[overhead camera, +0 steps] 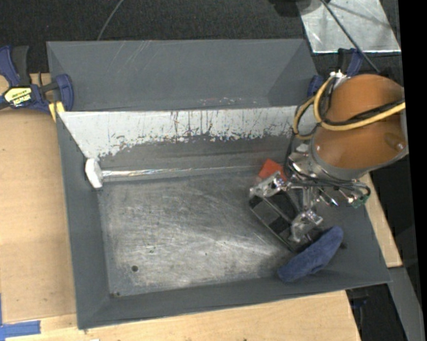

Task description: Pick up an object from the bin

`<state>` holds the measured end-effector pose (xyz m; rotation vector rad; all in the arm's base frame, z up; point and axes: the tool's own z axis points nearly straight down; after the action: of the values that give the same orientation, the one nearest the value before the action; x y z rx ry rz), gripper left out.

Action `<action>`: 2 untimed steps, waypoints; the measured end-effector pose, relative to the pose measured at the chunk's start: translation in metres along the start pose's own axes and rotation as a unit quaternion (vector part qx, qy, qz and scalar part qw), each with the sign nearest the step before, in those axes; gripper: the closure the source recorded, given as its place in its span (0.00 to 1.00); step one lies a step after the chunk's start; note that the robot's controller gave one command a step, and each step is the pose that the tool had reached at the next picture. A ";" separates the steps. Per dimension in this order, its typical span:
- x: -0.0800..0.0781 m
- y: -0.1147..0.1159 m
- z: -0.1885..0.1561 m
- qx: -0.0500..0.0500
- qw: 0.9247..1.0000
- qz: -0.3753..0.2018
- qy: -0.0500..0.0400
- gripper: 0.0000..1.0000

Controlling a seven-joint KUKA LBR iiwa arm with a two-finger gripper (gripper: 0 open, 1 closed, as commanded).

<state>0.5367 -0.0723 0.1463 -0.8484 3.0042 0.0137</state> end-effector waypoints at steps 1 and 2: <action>-0.002 -0.008 0.013 -0.002 1.000 -0.016 0.000 0.00; -0.009 -0.030 0.021 0.002 1.000 -0.026 -0.002 0.00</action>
Offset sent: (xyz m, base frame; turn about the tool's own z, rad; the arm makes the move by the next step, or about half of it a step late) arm 0.0105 -0.0436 -0.0415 -0.0518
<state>0.5604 -0.0924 0.1249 -0.9237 2.9774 0.0094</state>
